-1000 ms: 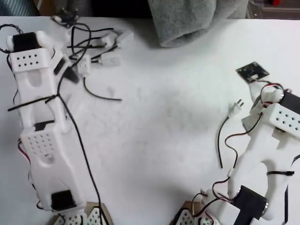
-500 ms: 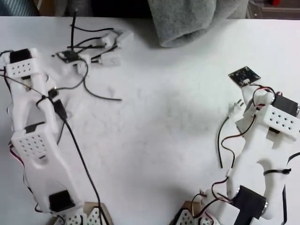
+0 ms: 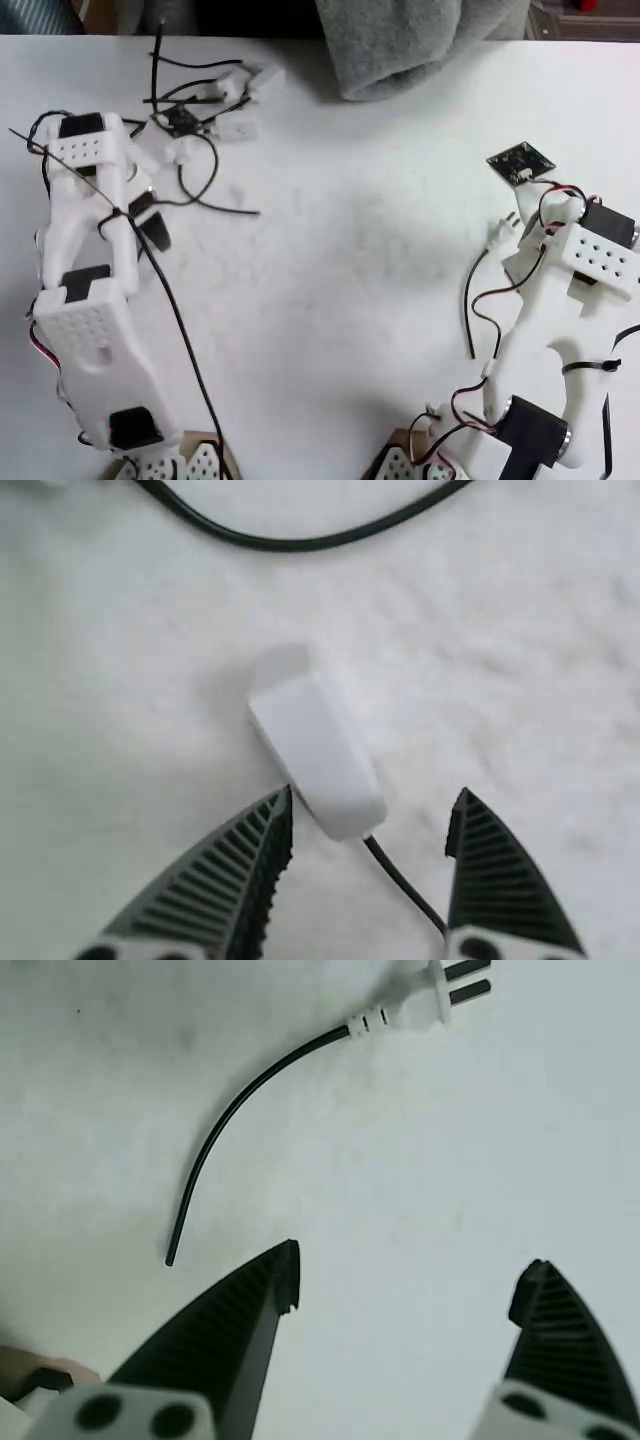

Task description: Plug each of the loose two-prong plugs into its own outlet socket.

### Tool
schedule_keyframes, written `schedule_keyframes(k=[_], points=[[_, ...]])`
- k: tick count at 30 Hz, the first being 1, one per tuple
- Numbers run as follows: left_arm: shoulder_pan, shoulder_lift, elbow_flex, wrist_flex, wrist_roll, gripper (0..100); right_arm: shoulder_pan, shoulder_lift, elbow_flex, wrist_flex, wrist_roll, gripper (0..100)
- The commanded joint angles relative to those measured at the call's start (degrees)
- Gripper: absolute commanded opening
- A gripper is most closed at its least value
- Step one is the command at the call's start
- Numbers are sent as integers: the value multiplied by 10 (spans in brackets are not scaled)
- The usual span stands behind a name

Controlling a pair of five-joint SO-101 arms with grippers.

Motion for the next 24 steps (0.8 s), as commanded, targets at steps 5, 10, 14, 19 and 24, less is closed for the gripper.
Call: schedule_keyframes(k=[5, 10, 14, 19, 24], points=[[6, 0, 0, -34, 9, 244, -2, -22, -3, -6, 2, 334], [8, 3, 24, -68, 6, 168, -1, -22, -3, -4, 2, 334], [8, 11, 58, -115, 6, 72, 7, -29, -6, -6, 2, 334], [17, 12, 22, -40, 8, 28, 34, -29, -32, -6, 6, 334], [74, 12, -55, 113, 8, 24, 50, -29, -48, -3, 6, 334]])
